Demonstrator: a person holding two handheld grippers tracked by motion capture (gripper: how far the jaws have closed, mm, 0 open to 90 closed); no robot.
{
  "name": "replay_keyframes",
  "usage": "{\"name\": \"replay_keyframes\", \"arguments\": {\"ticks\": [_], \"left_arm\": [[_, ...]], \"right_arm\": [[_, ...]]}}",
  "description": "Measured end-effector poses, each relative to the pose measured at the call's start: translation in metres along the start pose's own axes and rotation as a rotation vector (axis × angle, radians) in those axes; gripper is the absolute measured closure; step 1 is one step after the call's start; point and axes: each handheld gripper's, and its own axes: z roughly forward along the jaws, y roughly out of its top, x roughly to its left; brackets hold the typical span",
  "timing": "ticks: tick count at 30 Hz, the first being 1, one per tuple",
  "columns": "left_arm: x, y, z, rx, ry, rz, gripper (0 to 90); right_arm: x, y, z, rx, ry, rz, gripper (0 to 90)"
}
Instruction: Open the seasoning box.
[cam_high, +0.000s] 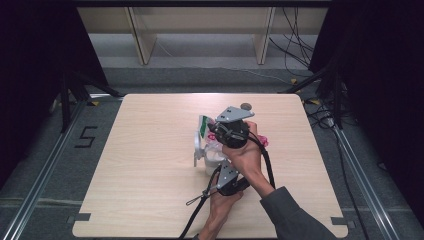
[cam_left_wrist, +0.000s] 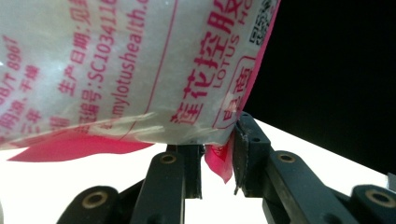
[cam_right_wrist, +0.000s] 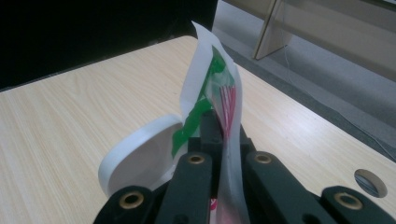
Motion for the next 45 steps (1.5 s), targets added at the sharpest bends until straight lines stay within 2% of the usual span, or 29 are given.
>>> {"name": "replay_keyframes", "arguments": {"ticks": [1, 2, 3, 4, 5, 8, 11, 12, 15, 16, 18, 20, 21, 22, 25, 26, 30, 33, 35, 38, 39, 45], "left_arm": [[-0.0003, -0.0003, 0.0007, -0.007, -0.005, -0.003, 74.3], [-0.0005, -0.0003, 0.0006, -0.008, -0.005, -0.002, 74.3], [-0.0009, 0.0006, -0.001, 0.009, 0.006, 0.001, 74.2], [-0.0002, 0.0003, 0.0, -0.006, -0.004, -0.002, 74.2], [-0.0004, 0.0007, -0.0011, 0.008, 0.004, -0.001, 74.3], [-0.0009, -0.0005, 0.001, -0.01, -0.007, -0.01, 74.2], [-0.0009, 0.001, -0.0009, 0.007, 0.005, 0.002, 74.2], [-0.001, 0.0006, -0.0006, 0.008, 0.005, -0.001, 74.2], [-0.0008, -0.0004, 0.0008, -0.007, -0.006, -0.002, 74.2], [-0.0011, 0.0006, -0.0008, 0.008, 0.005, 0.003, 74.2], [-0.0008, 0.0007, -0.0008, 0.007, 0.006, 0.005, 74.2], [-0.0011, -0.0002, -0.0004, 0.012, 0.002, 0.004, 74.3], [-0.0008, -0.0004, 0.0009, -0.007, -0.007, 0.003, 74.2], [-0.0011, 0.0004, 0.0002, -0.003, -0.002, 0.003, 74.3], [-0.0009, 0.0004, -0.0007, 0.01, 0.004, 0.008, 74.3], [-0.001, 0.0002, -0.0006, 0.011, 0.002, 0.009, 74.3], [-0.0006, -0.0001, -0.0002, 0.01, 0.005, 0.014, 74.3], [-0.0011, -0.0003, 0.0019, -0.014, -0.005, 0.004, 74.3], [-0.0015, 0.0006, 0.0006, 0.004, 0.005, 0.005, 74.3], [-0.0011, 0.0009, 0.0006, 0.001, 0.003, 0.005, 74.2], [-0.0008, 0.0002, 0.0019, -0.018, -0.006, 0.002, 74.3], [-0.0007, 0.0006, 0.0018, -0.018, -0.004, 0.005, 74.3]], "right_arm": [[0.0011, -0.0002, -0.0006, 0.02, 0.003, 0.005, 90.0], [0.0014, -0.0006, 0.0013, 0.007, -0.006, -0.02, 90.0], [0.0016, -0.0004, 0.0011, 0.01, -0.004, -0.014, 90.0], [0.0011, -0.0002, 0.0004, 0.007, -0.002, -0.001, 90.0], [0.0009, -0.0003, -0.0003, 0.004, 0.001, 0.015, 90.0], [0.0014, -0.001, 0.0015, 0.014, -0.002, -0.015, 90.0], [0.0007, -0.0001, -0.0004, 0.005, 0.005, 0.009, 90.0], [0.001, -0.0003, -0.0001, -0.001, -0.001, 0.004, 90.0], [0.0017, -0.0014, 0.0004, 0.024, 0.006, -0.008, 90.0], [0.0012, -0.0011, 0.0007, 0.008, -0.001, -0.004, 90.0], [0.0008, -0.0007, -0.0009, -0.005, 0.002, 0.026, 90.0], [0.0017, -0.0016, 0.0, 0.01, 0.002, 0.01, 90.0], [0.002, -0.0018, 0.0004, 0.014, -0.004, 0.006, 90.0], [0.0013, -0.0011, 0.0003, 0.009, 0.001, -0.004, 90.0], [0.001, -0.0006, -0.0015, 0.003, 0.001, 0.019, 90.0], [-0.0001, -0.0008, -0.0011, 0.013, 0.01, -0.004, 90.0], [0.0, -0.0011, -0.0002, 0.003, 0.004, 0.011, 90.0], [0.0002, -0.0009, -0.0007, 0.003, 0.003, 0.005, 90.0], [0.0011, -0.0007, -0.001, 0.004, 0.0, 0.021, 90.0], [0.0022, -0.0007, -0.0014, 0.008, 0.005, 0.04, 90.0], [-0.0001, -0.0001, -0.0014, 0.003, 0.0, 0.008, 90.0], [0.0003, 0.0002, -0.0013, -0.001, 0.003, 0.005, 90.0]]}}
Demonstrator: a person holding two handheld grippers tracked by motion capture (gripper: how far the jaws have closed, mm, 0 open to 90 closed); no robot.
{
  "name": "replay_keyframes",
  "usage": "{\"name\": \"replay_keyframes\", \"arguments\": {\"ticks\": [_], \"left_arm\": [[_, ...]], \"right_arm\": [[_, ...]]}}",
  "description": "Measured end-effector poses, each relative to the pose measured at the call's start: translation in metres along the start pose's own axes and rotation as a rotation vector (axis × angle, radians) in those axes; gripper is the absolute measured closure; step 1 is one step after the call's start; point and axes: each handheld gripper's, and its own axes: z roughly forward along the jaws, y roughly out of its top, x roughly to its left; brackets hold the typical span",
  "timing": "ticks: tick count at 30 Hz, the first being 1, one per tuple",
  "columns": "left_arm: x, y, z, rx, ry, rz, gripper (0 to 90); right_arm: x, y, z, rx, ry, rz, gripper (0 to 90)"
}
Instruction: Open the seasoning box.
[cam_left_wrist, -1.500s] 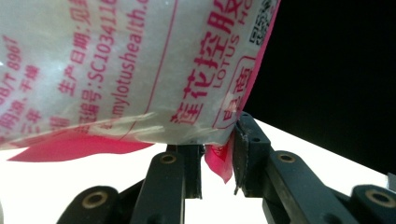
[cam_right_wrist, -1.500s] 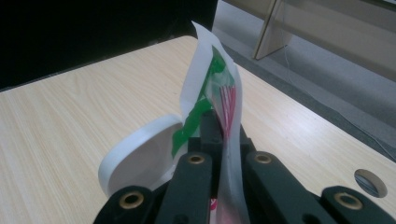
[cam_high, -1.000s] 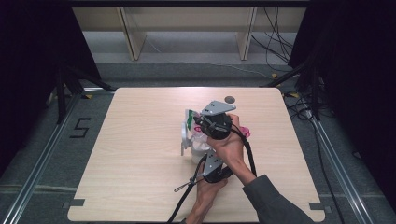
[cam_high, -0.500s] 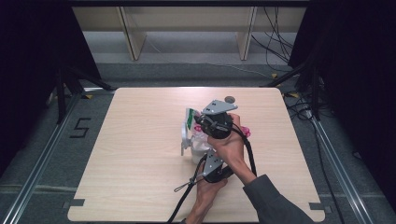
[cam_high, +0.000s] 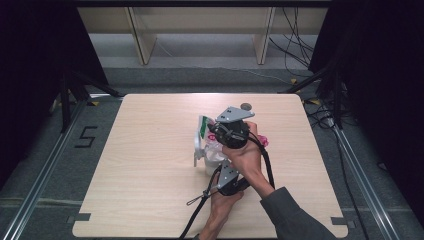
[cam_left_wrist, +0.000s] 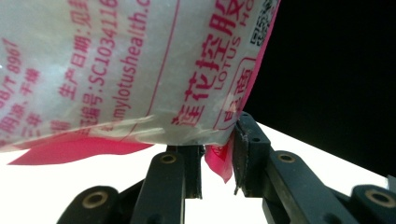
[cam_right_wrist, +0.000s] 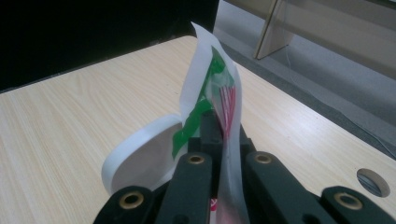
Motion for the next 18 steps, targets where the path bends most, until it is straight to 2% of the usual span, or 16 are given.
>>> {"name": "replay_keyframes", "arguments": {"ticks": [2, 3, 4, 6, 7, 9, 12, 16, 17, 18], "left_arm": [[-0.0003, 0.0, -0.0001, 0.0, -0.001, -0.001, 74.3], [-0.0007, -0.0003, 0.0, 0.0, -0.002, -0.003, 74.3], [-0.0011, -0.0001, -0.0006, 0.011, 0.002, -0.002, 74.3], [-0.001, -0.0005, 0.0004, -0.002, -0.003, -0.004, 74.3], [-0.0007, -0.0002, -0.0001, 0.001, -0.001, -0.001, 74.3], [-0.0004, -0.0003, 0.0001, -0.001, -0.003, -0.002, 74.3], [-0.0003, -0.0008, 0.0005, -0.002, -0.006, -0.004, 74.3], [-0.001, 0.0009, -0.0007, 0.005, 0.004, 0.003, 74.3], [-0.0009, 0.0006, -0.0004, 0.007, 0.002, 0.003, 74.3], [-0.0014, 0.0003, -0.0005, 0.017, 0.002, -0.002, 74.3]], "right_arm": [[-0.0005, 0.0004, -0.0009, 0.009, 0.008, -0.003, 90.0], [0.0006, 0.0, 0.0, 0.0, -0.003, 0.002, 90.0], [0.0011, 0.0, -0.0003, 0.015, -0.001, -0.004, 90.0], [0.0011, -0.0002, 0.0012, 0.008, -0.007, -0.026, 90.0], [0.0011, 0.0, -0.0005, 0.019, 0.0, 0.003, 90.0], [0.0004, -0.0002, 0.0001, 0.001, -0.004, 0.0, 90.0], [0.0017, -0.0005, 0.0013, 0.015, -0.007, -0.018, 90.0], [0.001, 0.001, 0.0001, 0.006, -0.004, -0.003, 90.0], [0.0003, 0.0011, 0.0002, -0.001, -0.004, -0.017, 90.0], [0.0008, 0.0008, -0.0002, 0.017, 0.0, -0.014, 90.0]]}}
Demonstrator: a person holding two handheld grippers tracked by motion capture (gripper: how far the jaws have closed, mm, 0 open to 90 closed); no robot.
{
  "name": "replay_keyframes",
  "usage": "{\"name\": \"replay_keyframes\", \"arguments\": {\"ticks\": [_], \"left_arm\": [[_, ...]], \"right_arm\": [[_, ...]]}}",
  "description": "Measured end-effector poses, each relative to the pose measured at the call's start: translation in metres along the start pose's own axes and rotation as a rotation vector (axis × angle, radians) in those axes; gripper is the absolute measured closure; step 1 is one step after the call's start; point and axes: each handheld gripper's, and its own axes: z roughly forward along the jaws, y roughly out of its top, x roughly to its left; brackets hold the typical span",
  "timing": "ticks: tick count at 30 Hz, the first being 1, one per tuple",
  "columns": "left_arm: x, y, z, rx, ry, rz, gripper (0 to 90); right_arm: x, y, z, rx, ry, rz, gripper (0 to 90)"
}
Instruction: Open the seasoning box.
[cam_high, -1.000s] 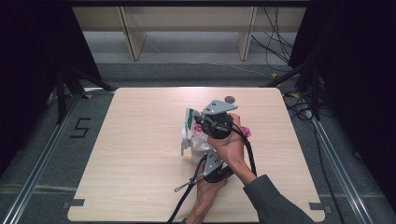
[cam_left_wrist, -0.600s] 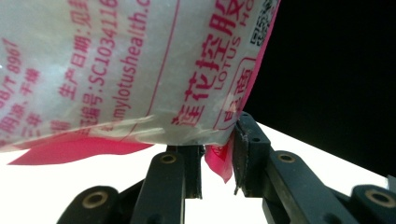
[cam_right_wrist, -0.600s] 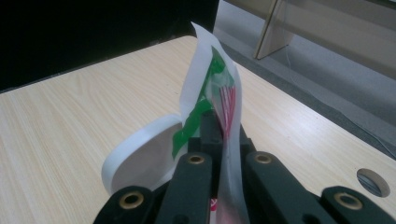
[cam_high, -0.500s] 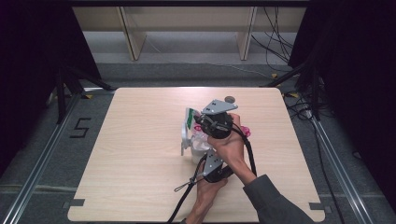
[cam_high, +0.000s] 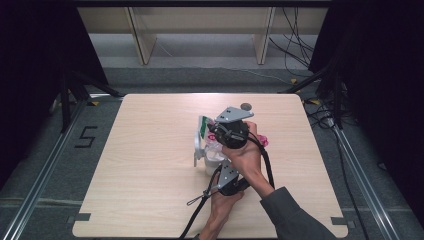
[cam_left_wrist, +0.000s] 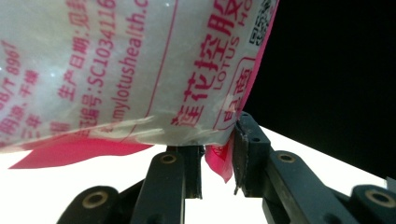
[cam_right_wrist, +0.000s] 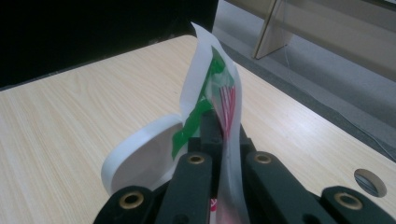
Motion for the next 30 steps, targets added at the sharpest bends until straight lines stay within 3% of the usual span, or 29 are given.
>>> {"name": "replay_keyframes", "arguments": {"ticks": [3, 4, 6, 8, 13, 14, 19, 20, 24, 28, 30], "left_arm": [[0.0001, 0.0006, 0.0002, -0.011, 0.004, 0.004, 74.3], [0.0004, 0.0004, 0.0009, -0.026, 0.001, 0.006, 74.3], [0.0006, 0.0007, -0.0004, -0.005, 0.004, 0.002, 74.3], [0.0001, 0.0003, 0.0001, -0.009, 0.002, 0.0, 74.3], [0.0002, 0.0, 0.0006, -0.017, 0.0, -0.001, 74.3], [0.0, 0.0002, 0.0002, -0.015, 0.002, 0.0, 74.3], [-0.0005, -0.0006, 0.0015, -0.03, 0.003, -0.001, 74.3], [-0.0008, -0.0004, 0.0011, -0.03, 0.004, -0.005, 74.3], [-0.0009, 0.0, -0.0007, -0.014, 0.016, -0.006, 74.3], [-0.0002, -0.0003, 0.0005, -0.037, -0.008, -0.009, 74.3], [-0.0007, -0.0011, 0.0004, -0.038, 0.005, -0.015, 74.3]], "right_arm": [[0.0013, 0.0001, 0.0017, 0.011, -0.004, -0.017, 90.0], [0.0016, 0.0004, 0.0014, -0.004, -0.01, 0.002, 90.0], [0.0009, 0.0008, 0.0011, -0.004, -0.004, 0.004, 90.0], [0.0028, 0.0005, 0.0023, 0.019, -0.004, -0.005, 90.0], [0.0024, 0.0005, 0.0031, 0.003, -0.009, 0.01, 90.0], [0.002, 0.0009, 0.0032, 0.016, 0.002, -0.016, 90.0], [0.0025, 0.0006, 0.0027, 0.011, -0.001, 0.015, 90.0], [0.0015, 0.0008, 0.0034, 0.019, 0.002, -0.016, 90.0], [0.0015, 0.001, 0.0039, 0.012, -0.006, -0.01, 90.0], [0.0029, 0.0008, 0.005, 0.006, -0.001, -0.001, 90.0], [0.0022, 0.0006, 0.0055, 0.013, -0.003, -0.031, 90.0]]}}
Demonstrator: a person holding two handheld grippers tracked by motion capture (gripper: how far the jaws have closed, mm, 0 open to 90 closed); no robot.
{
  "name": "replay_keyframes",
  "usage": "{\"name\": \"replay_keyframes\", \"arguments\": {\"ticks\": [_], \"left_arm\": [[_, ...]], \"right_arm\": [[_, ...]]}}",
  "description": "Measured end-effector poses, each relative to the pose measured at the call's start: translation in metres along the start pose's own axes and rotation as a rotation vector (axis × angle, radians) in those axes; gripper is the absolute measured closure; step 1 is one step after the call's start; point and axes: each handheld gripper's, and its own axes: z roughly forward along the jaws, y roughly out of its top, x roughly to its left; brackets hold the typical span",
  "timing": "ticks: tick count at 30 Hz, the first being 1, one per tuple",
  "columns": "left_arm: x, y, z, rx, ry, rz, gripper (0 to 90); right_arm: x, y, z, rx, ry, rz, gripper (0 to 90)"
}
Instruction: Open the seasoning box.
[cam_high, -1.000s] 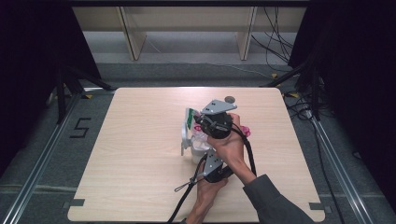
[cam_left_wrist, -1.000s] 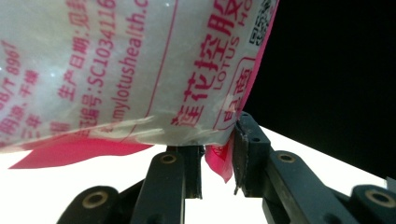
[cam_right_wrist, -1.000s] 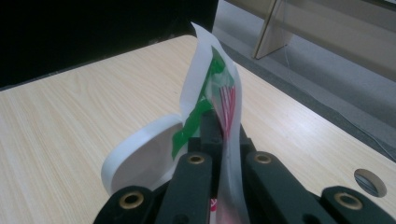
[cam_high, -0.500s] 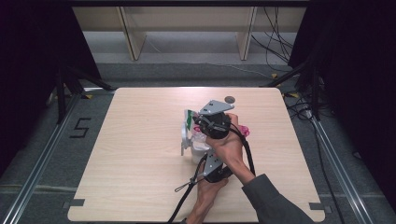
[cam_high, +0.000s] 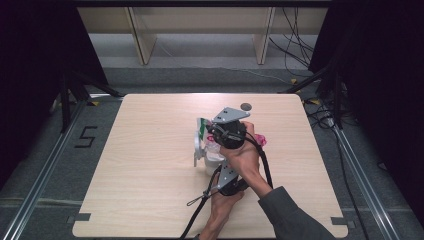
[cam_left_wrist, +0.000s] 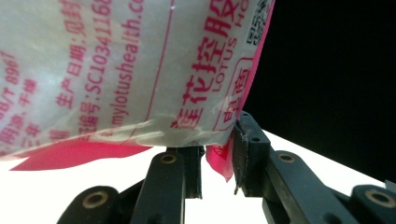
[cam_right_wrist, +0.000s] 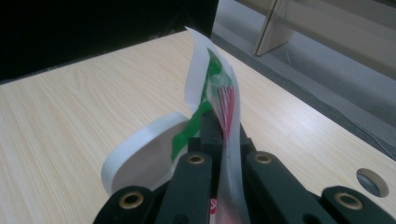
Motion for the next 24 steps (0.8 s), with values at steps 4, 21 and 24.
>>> {"name": "replay_keyframes", "arguments": {"ticks": [4, 21, 24], "left_arm": [[0.0005, 0.0008, 0.0002, -0.002, -0.013, 0.004, 74.3], [0.0007, 0.0023, -0.0008, 0.001, -0.013, 0.011, 74.3], [-0.0041, -0.0002, 0.0022, -0.001, -0.072, -0.069, 74.3]], "right_arm": [[0.0015, -0.0001, 0.0007, 0.002, -0.007, 0.022, 90.0], [0.0008, 0.0002, -0.0018, -0.003, 0.017, 0.035, 90.0], [0.002, -0.001, -0.0008, 0.007, 0.014, 0.033, 90.0]]}}
